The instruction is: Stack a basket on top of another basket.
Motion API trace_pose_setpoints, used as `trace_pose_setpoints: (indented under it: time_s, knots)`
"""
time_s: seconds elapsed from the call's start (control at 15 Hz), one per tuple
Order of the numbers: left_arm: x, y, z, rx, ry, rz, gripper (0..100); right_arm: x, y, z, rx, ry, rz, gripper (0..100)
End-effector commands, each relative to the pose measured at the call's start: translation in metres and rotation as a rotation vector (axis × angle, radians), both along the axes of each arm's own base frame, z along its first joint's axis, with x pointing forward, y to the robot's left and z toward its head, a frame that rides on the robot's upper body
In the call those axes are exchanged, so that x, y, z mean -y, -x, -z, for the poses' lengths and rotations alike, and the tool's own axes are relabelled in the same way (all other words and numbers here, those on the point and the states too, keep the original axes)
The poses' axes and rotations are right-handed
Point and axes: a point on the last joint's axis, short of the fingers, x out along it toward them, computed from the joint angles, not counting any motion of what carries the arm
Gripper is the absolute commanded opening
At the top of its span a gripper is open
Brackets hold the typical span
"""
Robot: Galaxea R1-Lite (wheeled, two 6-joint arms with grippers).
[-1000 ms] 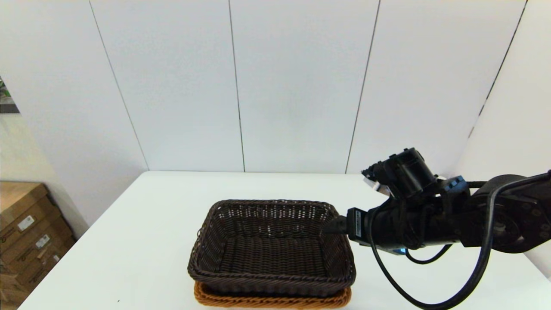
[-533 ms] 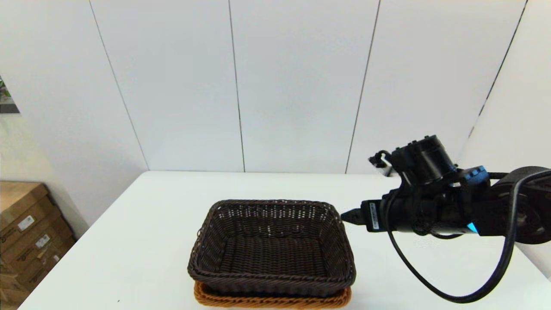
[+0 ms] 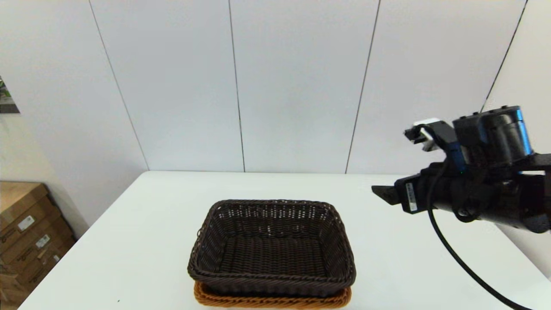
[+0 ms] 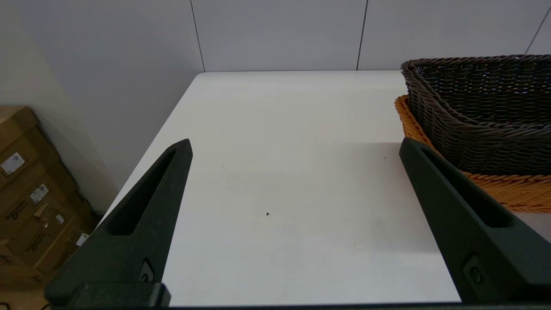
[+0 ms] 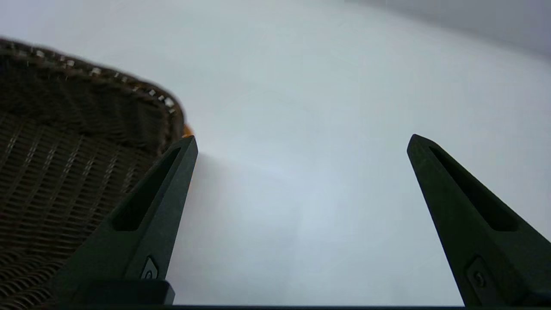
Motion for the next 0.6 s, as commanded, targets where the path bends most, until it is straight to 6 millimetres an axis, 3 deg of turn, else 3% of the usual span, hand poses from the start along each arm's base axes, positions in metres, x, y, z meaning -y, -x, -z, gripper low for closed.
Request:
trace_pose_setpoints:
  time_s: [0.07,0.33,0.6]
  knots:
    - [0.000,0.000,0.000,-0.001,0.000,0.000,100,0.042,0.064,-0.021,0.112,-0.005,0.068,100]
    - [0.000,0.000,0.000,-0.001,0.000,-0.001,100,0.086,0.124,-0.010,0.196,-0.026,0.236,100]
    - [0.000,0.000,0.000,-0.001,0.000,0.000,100,0.105,0.186,0.009,0.308,-0.034,0.356,100]
